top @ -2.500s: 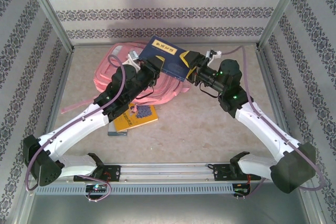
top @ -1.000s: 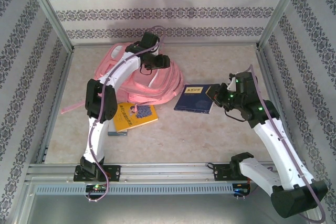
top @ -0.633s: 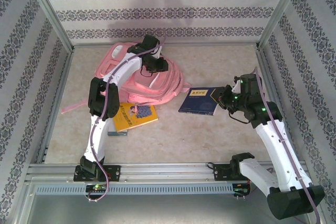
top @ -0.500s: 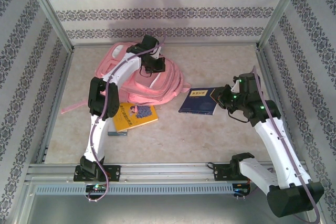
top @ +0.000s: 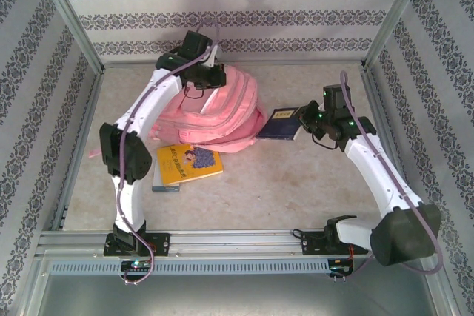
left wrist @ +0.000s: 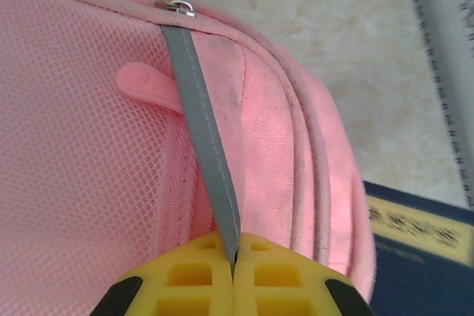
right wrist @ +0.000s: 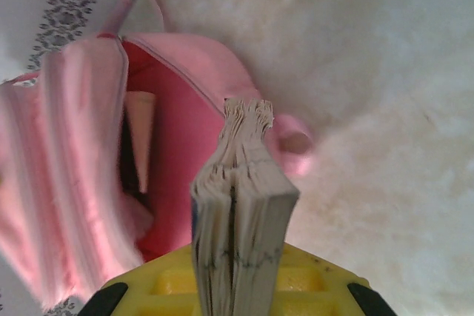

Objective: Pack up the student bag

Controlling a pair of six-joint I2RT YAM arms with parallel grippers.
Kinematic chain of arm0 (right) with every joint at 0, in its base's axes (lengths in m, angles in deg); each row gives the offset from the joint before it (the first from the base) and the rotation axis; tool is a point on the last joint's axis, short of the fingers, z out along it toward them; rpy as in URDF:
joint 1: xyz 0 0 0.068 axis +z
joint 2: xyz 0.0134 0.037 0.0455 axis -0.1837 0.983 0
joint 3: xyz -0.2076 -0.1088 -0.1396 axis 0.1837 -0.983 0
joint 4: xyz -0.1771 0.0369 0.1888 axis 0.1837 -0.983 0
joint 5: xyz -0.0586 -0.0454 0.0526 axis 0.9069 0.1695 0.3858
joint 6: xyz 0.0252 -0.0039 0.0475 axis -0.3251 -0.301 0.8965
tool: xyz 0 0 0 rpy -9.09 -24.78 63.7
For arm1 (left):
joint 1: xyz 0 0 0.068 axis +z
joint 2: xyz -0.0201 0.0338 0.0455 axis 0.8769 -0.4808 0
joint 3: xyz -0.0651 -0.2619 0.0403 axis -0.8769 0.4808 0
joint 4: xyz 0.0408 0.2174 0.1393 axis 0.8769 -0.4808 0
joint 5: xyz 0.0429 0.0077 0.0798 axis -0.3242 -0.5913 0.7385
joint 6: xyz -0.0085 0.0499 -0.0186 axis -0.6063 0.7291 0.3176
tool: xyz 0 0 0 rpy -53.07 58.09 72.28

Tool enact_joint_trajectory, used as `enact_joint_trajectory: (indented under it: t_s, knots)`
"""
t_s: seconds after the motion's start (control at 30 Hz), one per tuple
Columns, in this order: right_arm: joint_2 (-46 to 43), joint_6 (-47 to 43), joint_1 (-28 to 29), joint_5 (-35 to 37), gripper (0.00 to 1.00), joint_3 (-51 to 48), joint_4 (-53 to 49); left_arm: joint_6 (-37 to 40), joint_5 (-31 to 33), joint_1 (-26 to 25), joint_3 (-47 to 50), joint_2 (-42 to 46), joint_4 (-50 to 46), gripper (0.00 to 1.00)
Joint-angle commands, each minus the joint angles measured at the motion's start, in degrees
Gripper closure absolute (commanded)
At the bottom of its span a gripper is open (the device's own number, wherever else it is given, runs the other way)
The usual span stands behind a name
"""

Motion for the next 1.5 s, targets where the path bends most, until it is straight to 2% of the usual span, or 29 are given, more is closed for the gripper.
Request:
enact_joint_trajectory:
  t_s: [0.0,0.1,0.17,0.27,0.3,0.33,0.37,0.47,0.6,0.67,0.9,1.1,1.3,1.33,1.37,1.47]
  knots:
    - [2.23,-4.09,1.10,-4.22,1.00,3.85,9.41,0.80,-4.48,-0.67,0.11,6.28,-0.02,1.00]
    - [6.15,-5.14,2.05,-9.50,1.00,5.83,10.87,1.06,-5.53,-0.68,1.36,8.33,0.24,1.00]
    - [9.11,-1.33,3.47,-15.28,1.00,6.75,14.52,0.92,-7.81,-0.57,2.54,8.99,1.08,1.00]
    - [11.52,3.69,7.58,-18.32,1.00,10.11,17.35,-0.38,-9.89,-0.65,4.01,9.04,1.50,0.98]
    - [11.77,4.63,8.72,-18.13,1.00,11.44,17.20,-0.84,-9.97,-0.68,4.04,8.96,1.03,0.89]
    - [11.69,5.50,9.87,-17.51,1.00,12.72,16.32,-1.44,-9.53,-0.91,3.52,8.74,-0.17,0.73]
    - [11.47,6.51,10.50,-16.76,1.00,13.44,15.63,-1.62,-8.65,-1.18,2.91,8.74,-1.86,0.63]
    - [9.90,10.16,11.38,-15.39,1.00,12.77,16.49,0.33,-3.56,-4.06,0.89,9.83,-6.94,0.42]
    - [9.15,12.33,12.20,-15.26,1.00,12.07,17.72,2.46,0.02,-8.03,-1.15,11.25,-11.44,0.31]
    - [9.18,13.29,12.66,-15.43,1.00,11.98,18.67,4.38,2.47,-10.50,-2.11,11.12,-14.27,0.30]
    - [9.84,14.90,13.13,-15.70,1.00,11.68,20.58,6.80,4.15,-13.86,-0.44,10.69,-16.64,0.36]
    - [9.71,16.21,13.05,-16.23,1.00,10.84,22.35,8.41,8.89,-14.60,-0.51,8.29,-16.89,0.40]
    - [9.30,16.83,13.03,-16.59,1.00,9.81,23.42,8.51,8.38,-15.73,-4.51,3.66,-15.89,0.42]
    - [9.21,17.21,13.05,-16.64,1.00,9.63,23.80,8.47,8.79,-15.96,-5.34,2.87,-15.87,0.46]
    - [9.12,17.52,13.11,-16.75,1.00,9.37,24.38,8.59,9.07,-16.20,-6.14,1.96,-15.92,0.57]
    - [8.64,17.08,13.05,-16.49,1.00,9.08,24.17,8.62,12.45,-16.69,-8.30,-0.11,-17.62,1.00]
